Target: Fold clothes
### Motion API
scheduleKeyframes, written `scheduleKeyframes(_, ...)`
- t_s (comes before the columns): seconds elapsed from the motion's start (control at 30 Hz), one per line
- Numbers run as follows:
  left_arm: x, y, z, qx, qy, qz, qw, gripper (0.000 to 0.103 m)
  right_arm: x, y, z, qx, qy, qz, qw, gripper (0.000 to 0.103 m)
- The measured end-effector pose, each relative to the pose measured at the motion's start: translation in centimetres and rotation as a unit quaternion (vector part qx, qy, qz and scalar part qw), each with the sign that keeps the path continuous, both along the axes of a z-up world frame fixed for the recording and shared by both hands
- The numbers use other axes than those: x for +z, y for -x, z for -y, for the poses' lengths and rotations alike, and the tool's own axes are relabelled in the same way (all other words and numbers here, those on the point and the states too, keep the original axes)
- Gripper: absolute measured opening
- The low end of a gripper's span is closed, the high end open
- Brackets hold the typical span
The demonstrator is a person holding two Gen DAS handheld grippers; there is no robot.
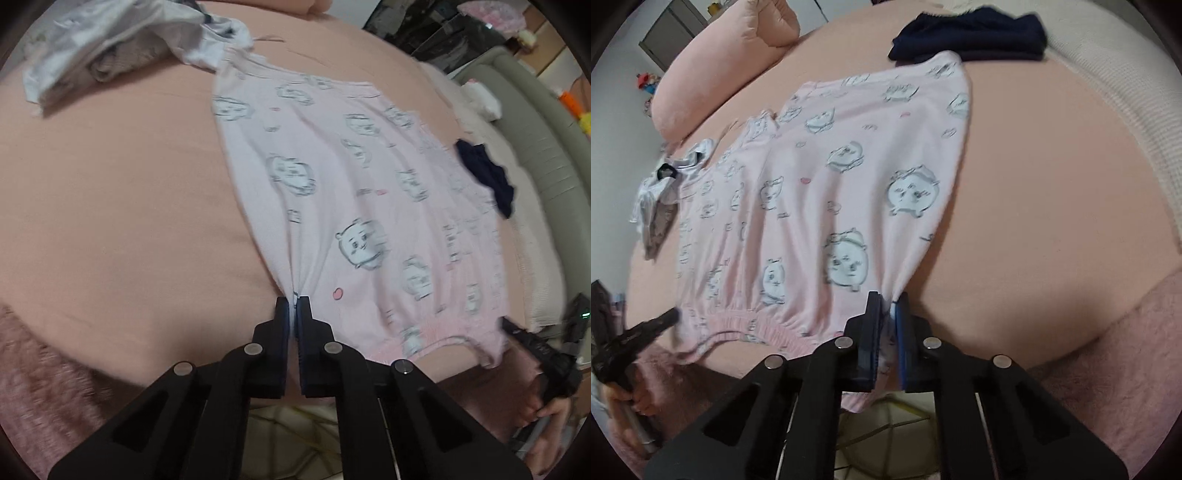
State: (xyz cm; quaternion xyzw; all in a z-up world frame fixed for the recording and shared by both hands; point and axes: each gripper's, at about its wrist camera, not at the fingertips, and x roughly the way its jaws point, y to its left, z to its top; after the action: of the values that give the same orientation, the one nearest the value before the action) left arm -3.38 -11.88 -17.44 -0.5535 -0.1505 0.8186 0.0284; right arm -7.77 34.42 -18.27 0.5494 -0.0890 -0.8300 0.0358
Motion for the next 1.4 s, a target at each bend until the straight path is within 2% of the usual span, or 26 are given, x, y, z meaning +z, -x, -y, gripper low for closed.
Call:
scheduleKeyframes(0.1, -0.8, -0.2, 0.6, 0.010, -0.018, 0.015, 0.9997, 0.004, -0.3, -0.3, -0.4, -0.005, -0.006, 0.008, 1.000, 0.004)
scheduleKeyframes(0.23, 0.8, -0.9, 1.2, 0.023, -0.047, -0.003, 0.9986, 0.005, 0.6, -0.6, -1.0, -0.023, -0.038, -0.002, 0.999, 0.005)
scheduleKeyframes(0.3, 2.0, -1.3, 0.9, 0.013, -0.044, -0.026, 0.9986, 0.006, 1.7, -1.0, -1.5, -0.037, -0.026, -0.023, 0.999, 0.006)
scheduleKeyframes(0.33, 2.5, -1.5, 0.5, 0.001, -0.042, -0.038, 0.9984, 0.006, 2.2, -1.2, -1.7, -0.038, -0.014, -0.035, 0.999, 0.010)
scheduleKeyframes(0.4, 2.8, -1.2, -1.0, -0.036, -0.051, -0.045, 0.9970, 0.006, 2.6, -1.0, -0.7, -0.018, 0.001, -0.049, 0.999, 0.014)
scheduleKeyframes(0.47, 2.1, -0.7, -2.4, -0.057, -0.045, -0.029, 0.9969, 0.006, 2.6, -0.5, 1.0, 0.009, 0.009, -0.053, 0.999, 0.020)
scheduleKeyframes(0.53, 1.0, -0.5, -3.5, -0.065, -0.031, -0.003, 0.9974, 0.006, 1.5, -0.2, 2.4, 0.027, 0.002, -0.025, 0.999, 0.021)
scheduleKeyframes(0.6, -0.6, -1.0, -3.8, -0.052, -0.010, 0.036, 0.9980, 0.005, 0.2, -0.8, 2.5, 0.017, -0.018, 0.004, 1.000, 0.021)
scheduleKeyframes(0.77, -0.4, -2.4, -2.7, -0.042, -0.057, 0.042, 0.9966, 0.006, 0.3, -2.4, 0.9, -0.018, -0.001, 0.012, 1.000, 0.023)
scheduleKeyframes(0.8, -0.2, -2.3, -2.7, -0.043, -0.061, 0.037, 0.9965, 0.006, 0.6, -2.6, 0.6, -0.021, 0.016, 0.006, 1.000, 0.024)
scheduleKeyframes(0.87, 0.3, -1.8, -2.9, -0.044, -0.061, 0.021, 0.9970, 0.006, 0.9, -2.3, 1.0, -0.015, 0.029, -0.004, 0.999, 0.035)
scheduleKeyframes(0.93, 0.8, -1.4, -3.2, -0.045, -0.060, 0.005, 0.9971, 0.006, 1.2, -1.9, 1.8, -0.004, 0.033, -0.011, 0.999, 0.034)
scheduleKeyframes(1.03, 0.1, -0.5, -4.2, -0.056, -0.034, 0.020, 0.9977, 0.006, 1.8, -1.4, 3.2, 0.012, 0.004, -0.033, 0.999, 0.034)
scheduleKeyframes(1.1, -0.5, -0.2, -4.9, -0.067, -0.010, 0.036, 0.9970, 0.005, 1.3, -1.1, 4.0, 0.028, -0.025, -0.018, 0.999, 0.034)
scheduleKeyframes(1.17, -0.4, -0.7, -5.4, -0.079, 0.014, 0.035, 0.9962, 0.005, 0.2, -1.7, 3.9, 0.028, -0.034, 0.007, 0.999, 0.034)
scheduleKeyframes(1.27, 0.1, -1.4, -5.9, -0.090, 0.040, 0.029, 0.9947, 0.006, 0.0, -2.3, 3.2, 0.016, -0.033, 0.018, 0.999, 0.032)
scheduleKeyframes(1.4, 1.2, -0.8, -7.1, -0.107, 0.058, 0.000, 0.9925, 0.007, 1.2, -2.7, 3.6, 0.020, -0.030, -0.011, 0.999, 0.032)
